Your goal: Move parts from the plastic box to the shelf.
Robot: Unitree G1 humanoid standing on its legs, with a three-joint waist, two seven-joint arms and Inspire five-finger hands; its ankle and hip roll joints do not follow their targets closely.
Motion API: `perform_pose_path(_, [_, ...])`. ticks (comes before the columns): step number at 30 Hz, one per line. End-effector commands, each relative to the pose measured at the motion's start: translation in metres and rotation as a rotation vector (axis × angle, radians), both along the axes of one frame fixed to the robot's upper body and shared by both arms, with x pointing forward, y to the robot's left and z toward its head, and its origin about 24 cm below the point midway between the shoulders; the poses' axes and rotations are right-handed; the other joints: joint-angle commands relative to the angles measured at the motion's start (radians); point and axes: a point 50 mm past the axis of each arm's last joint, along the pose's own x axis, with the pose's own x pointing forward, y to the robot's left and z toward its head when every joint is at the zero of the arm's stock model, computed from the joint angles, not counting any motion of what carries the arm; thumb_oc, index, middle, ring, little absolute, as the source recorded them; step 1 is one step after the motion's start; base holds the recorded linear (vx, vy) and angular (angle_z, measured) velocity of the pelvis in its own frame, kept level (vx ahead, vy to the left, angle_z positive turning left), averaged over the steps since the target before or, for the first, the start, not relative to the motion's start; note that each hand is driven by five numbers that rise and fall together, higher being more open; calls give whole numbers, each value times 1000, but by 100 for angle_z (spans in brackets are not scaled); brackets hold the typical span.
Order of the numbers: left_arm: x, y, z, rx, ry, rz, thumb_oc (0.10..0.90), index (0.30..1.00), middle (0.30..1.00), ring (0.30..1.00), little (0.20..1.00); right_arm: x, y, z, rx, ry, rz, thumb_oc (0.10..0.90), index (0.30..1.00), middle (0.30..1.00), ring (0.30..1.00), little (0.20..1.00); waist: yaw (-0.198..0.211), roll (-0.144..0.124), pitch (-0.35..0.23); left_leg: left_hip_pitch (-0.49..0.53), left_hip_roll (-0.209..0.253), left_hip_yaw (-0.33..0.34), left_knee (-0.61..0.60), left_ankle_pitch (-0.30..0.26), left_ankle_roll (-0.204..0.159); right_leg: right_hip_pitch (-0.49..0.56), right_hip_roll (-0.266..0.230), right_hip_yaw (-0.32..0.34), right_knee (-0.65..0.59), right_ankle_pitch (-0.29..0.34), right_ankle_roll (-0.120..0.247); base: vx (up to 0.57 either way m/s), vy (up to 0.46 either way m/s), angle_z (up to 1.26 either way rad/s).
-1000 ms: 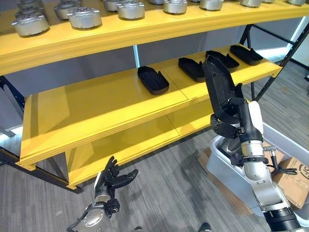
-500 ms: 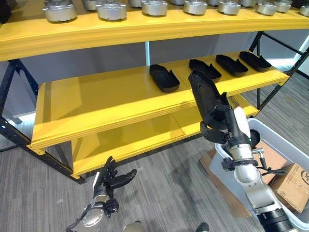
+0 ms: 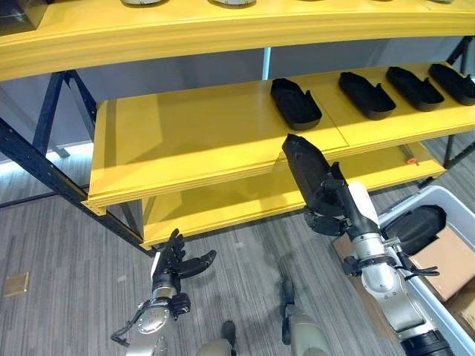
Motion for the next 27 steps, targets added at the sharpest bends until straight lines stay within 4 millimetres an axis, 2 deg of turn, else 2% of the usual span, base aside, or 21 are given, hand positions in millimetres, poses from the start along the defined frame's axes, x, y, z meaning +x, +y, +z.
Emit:
perform_pose_path(1, [21,4,48,54,-267,-49,900,1000,1000,1000,1000,9,-8,84,33,-414,16,400,300,300,300,300,-13,-37,-94,88,-17,85,-1,-97,17,-14,-5,16,74,112,30,153,-149,95])
perform_pose_path(3, [20,5,47,48,-265,-38,900,1000,1000,1000,1000,10,-7,86,38,-421,20,400,300,300,300,300,-11,-35,-99,96,-5,80,4,-103,13,-13,1,1,93,99,27,150,-184,68])
perform_pose_path(7, [16,6,42,23,-242,-5,900,1000,1000,1000,1000,12,-9,90,52,-432,19,400,300,300,300,300,-1,-32,-126,130,48,47,-16,-105,-6,1,35,-37,189,2,6,145,-224,21])
perform_pose_path(11, [16,5,43,23,-243,-13,900,1000,1000,1000,1000,11,-9,90,46,-434,24,400,300,300,300,300,0,-25,-136,146,80,24,-36,-95,-19,-7,43,-68,268,-52,-6,77,-138,28])
perform_pose_path(18, [12,1,42,-3,-237,-26,900,1000,1000,1000,1000,11,-6,93,31,-441,35,400,300,300,300,300,11,-8,-154,168,121,-10,-73,-79,-35,-8,47,-109,336,-113,-20,76,-128,25])
perform_pose_path(27, [13,0,44,9,-246,-33,900,1000,1000,1000,1000,11,1,103,22,-488,79,400,300,300,300,300,8,18,-163,166,162,1,-71,-69,-55,-14,65,-120,379,-166,-46,54,-93,13])
